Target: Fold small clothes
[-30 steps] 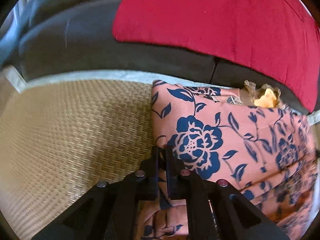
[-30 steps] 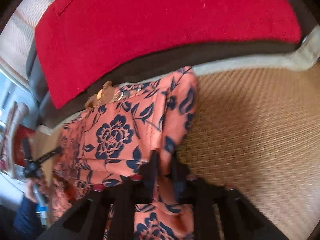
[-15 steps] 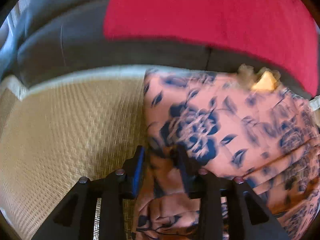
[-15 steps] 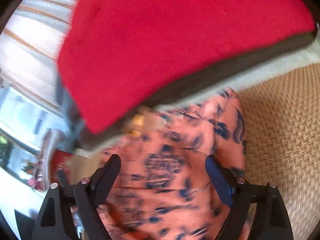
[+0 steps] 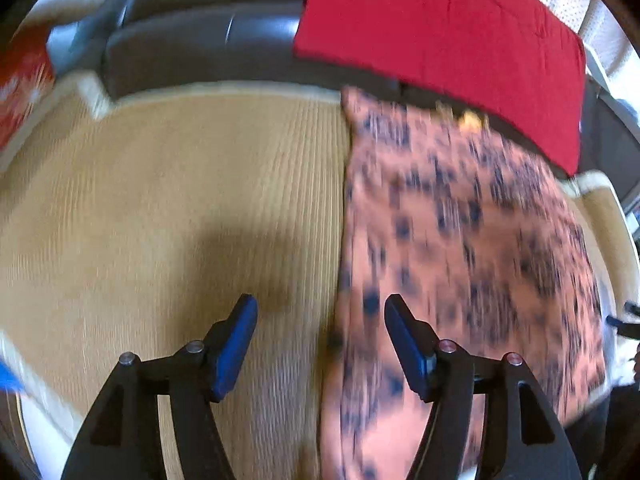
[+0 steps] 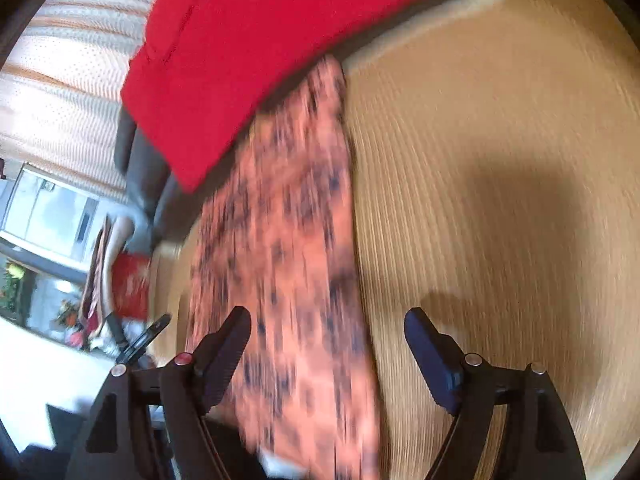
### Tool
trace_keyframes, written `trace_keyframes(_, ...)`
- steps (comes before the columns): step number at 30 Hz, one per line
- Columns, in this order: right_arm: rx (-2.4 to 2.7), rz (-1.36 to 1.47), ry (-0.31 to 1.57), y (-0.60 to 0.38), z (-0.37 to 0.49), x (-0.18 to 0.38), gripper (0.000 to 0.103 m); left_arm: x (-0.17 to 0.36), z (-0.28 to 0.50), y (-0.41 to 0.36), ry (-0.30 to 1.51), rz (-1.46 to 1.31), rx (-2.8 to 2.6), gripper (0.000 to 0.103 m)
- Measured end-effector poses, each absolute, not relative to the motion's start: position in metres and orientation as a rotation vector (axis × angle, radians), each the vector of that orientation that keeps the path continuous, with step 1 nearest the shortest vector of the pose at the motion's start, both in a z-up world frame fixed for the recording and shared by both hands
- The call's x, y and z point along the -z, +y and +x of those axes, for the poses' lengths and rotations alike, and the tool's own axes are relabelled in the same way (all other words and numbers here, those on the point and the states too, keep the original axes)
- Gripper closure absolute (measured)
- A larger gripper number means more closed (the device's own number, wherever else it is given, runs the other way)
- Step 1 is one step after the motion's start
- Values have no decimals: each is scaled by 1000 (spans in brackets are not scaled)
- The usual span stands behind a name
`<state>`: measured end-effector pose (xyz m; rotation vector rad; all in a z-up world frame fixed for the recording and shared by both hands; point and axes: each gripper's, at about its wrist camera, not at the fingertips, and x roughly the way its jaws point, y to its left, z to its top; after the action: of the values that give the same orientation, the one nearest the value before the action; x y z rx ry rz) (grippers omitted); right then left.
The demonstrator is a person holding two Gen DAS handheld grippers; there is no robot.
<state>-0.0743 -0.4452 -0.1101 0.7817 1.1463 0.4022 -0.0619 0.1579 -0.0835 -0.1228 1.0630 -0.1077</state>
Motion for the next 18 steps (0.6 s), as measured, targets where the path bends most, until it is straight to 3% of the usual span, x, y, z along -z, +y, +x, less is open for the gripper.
trace_keyframes(3,-420,713,1245,-425,-116,130,23,99,-106,153,1136,-156,130,36)
trace_keyframes(6,-411,645,1229,-410,-125,131,23,98,-125,148,1145,-139,140,36)
trace_keyframes(8,-424,672,1222,-407,-117,134,38,98,-132,143,1159,-163,129,36)
trace_keyframes(9,-434,666,1240,-401,-113,136,54,100,-135,141,1155,-174,137,36)
trace_keyframes(10,-434,641,1258,-397,-112,135,58,98,-137,143,1155,-176,136,36)
trace_keyframes(16,-424,668,1261,-389,-131,136,61,100,-147,144,1191,-135,133,37)
trace_keyframes(17,-424,661,1261,-388,-130,136,61,101,-145,141,1202,-133,144,55)
trace_keyframes(18,-426,653,1261,-388,-134,134,61,101,-143,138,1211,-135,156,90)
